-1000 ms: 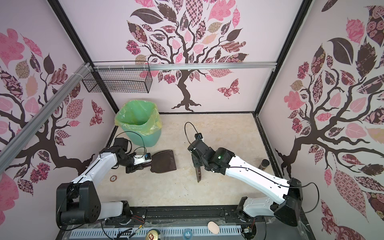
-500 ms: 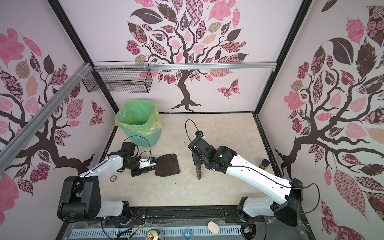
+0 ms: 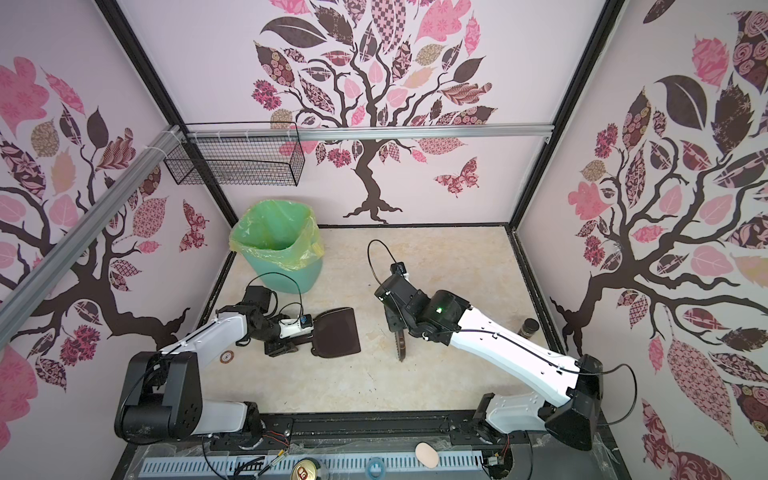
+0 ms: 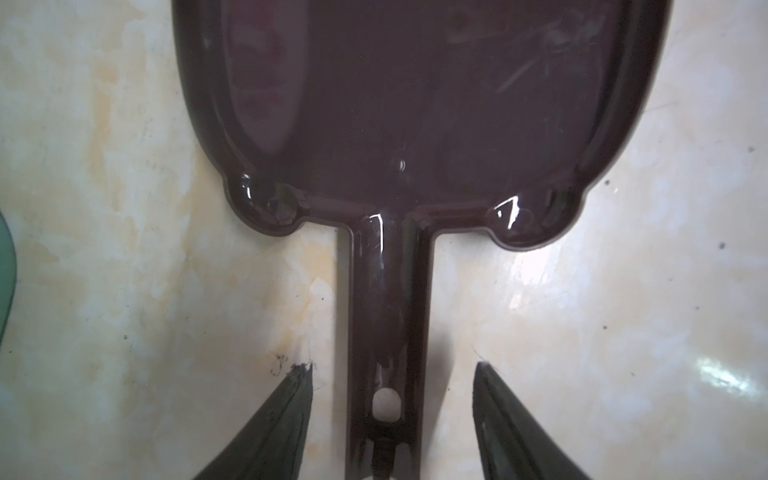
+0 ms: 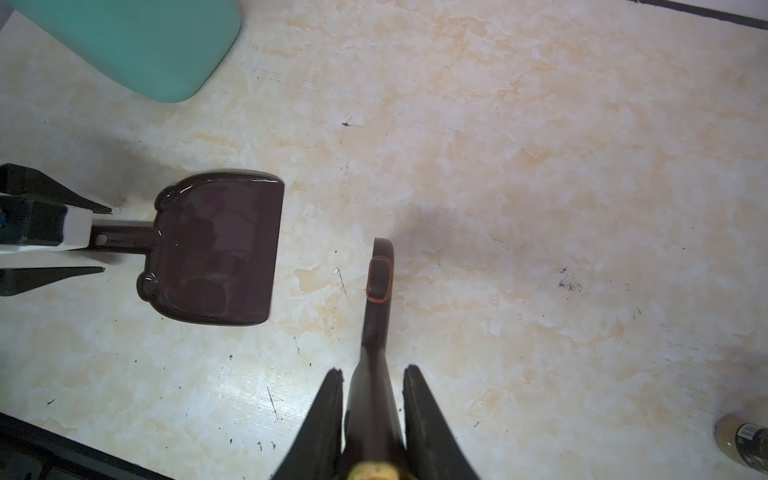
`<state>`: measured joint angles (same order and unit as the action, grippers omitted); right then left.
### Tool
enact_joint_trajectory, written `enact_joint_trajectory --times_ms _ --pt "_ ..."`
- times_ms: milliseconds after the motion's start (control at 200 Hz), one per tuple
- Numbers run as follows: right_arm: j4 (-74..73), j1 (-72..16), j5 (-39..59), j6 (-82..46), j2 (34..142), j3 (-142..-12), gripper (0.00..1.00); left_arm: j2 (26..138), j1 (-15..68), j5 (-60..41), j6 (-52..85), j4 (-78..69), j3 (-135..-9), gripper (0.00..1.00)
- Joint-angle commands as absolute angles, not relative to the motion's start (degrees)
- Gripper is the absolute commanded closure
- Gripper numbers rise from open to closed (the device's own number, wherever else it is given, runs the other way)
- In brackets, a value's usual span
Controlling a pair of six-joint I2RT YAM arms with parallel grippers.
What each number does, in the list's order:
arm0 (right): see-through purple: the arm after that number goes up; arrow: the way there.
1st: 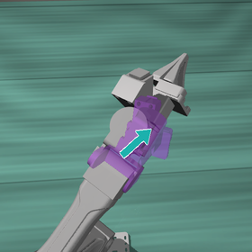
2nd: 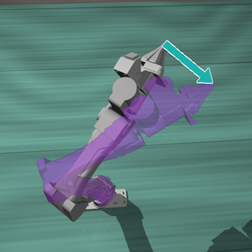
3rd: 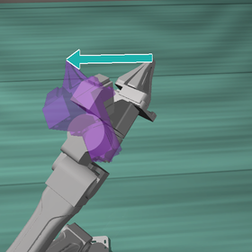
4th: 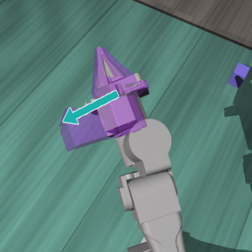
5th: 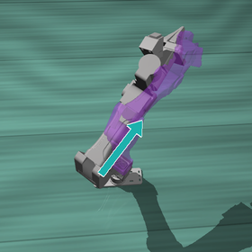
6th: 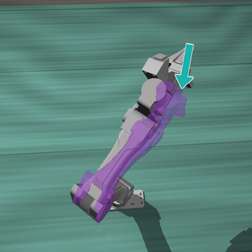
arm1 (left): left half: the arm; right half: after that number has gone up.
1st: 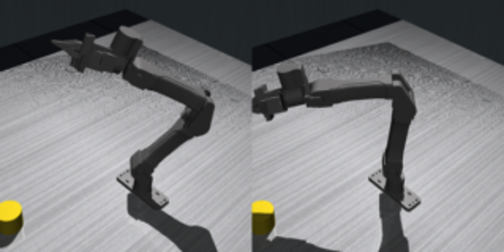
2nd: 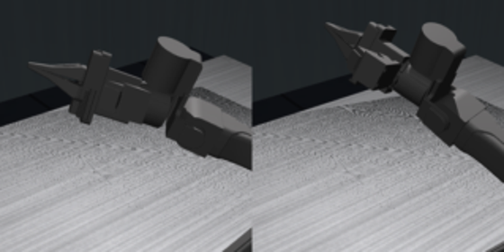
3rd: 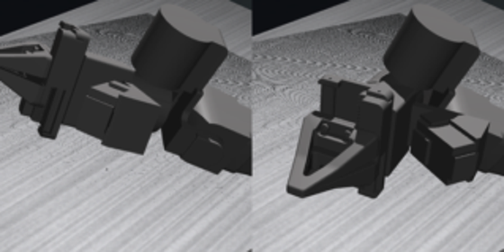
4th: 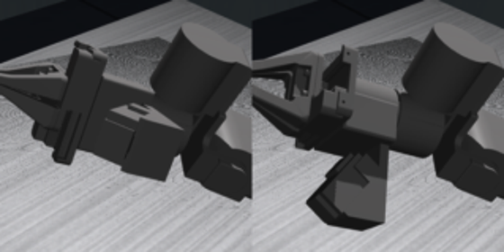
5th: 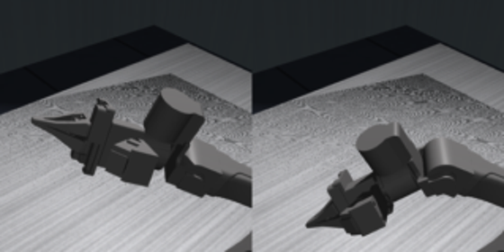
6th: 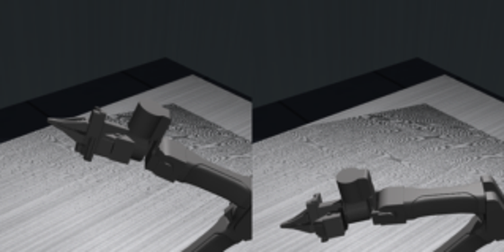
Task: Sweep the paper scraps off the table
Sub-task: 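Release the dustpan and brush onto the table, opening both grippers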
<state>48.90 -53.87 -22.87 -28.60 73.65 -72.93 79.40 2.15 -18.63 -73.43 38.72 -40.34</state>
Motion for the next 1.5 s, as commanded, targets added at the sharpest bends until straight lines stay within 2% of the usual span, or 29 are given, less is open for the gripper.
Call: enact_joint_trajectory --times_ms 0,145,305,475,540,780,1040,1225,1345,1455,1465,1480,1495 --pt "49.3 -53.4 -25.2 -29.4 74.0 -75.7 1.0 77.5 2.2 -20.9 -73.3 42.3 -42.3 0.19" --pt "45.1 -48.5 -22.0 -28.3 72.3 -74.3 1.0 69.7 -2.2 -28.5 -70.5 48.9 -49.9 0.14" --pt "28.8 -38.0 -13.3 -29.6 66.9 -68.4 1.0 68.8 -11.1 -38.2 -65.5 55.2 -60.5 0.13" --pt "4.7 -26.6 -4.9 -39.9 62.2 -55.4 1.0 68.6 -20.5 -49.0 -56.0 49.8 -56.4 0.09" --pt "-1.7 -23.7 -5.6 -44.7 61.6 -49.9 1.0 66.8 -22.3 -50.6 -51.8 45.3 -52.1 0.03" --pt "-16.4 -20.4 -12.9 -57.3 65.2 -33.5 1.0 56.9 -23.0 -50.0 -40.0 29.5 -38.9 0.03" --pt "-17.1 -20.3 -14.5 -68.5 61.4 -20.5 1.0 64.3 -23.0 -51.7 -40.2 31.7 -42.5 0.03" --pt "-10.0 -20.4 -16.7 -70.6 55.8 -15.4 0.8 70.1 -23.0 -53.7 -33.2 24.8 -42.5 0.03" --pt "-9.0 -20.4 -16.8 -71.4 53.8 -12.0 0.58 72.0 -23.0 -53.9 -29.3 20.7 -42.5 0.03" --pt "-10.2 -20.4 -15.6 -71.7 53.5 -9.6 0.25 72.8 -23.0 -54.3 -28.9 20.5 -43.2 0.03" --pt "-10.5 -20.4 -15.5 -71.7 53.5 -9.4 0.2 72.8 -22.9 -54.3 -29.0 20.5 -43.1 0.03" --pt "-10.8 -20.4 -15.2 -71.7 53.4 -9.0 0.05 72.8 -23.0 -54.4 -29.1 20.5 -43.1 0.03" --pt "-11.2 -20.4 -15.0 -71.6 53.4 -8.8 0.01 72.9 -23.0 -54.4 -29.1 20.5 -43.2 0.03"
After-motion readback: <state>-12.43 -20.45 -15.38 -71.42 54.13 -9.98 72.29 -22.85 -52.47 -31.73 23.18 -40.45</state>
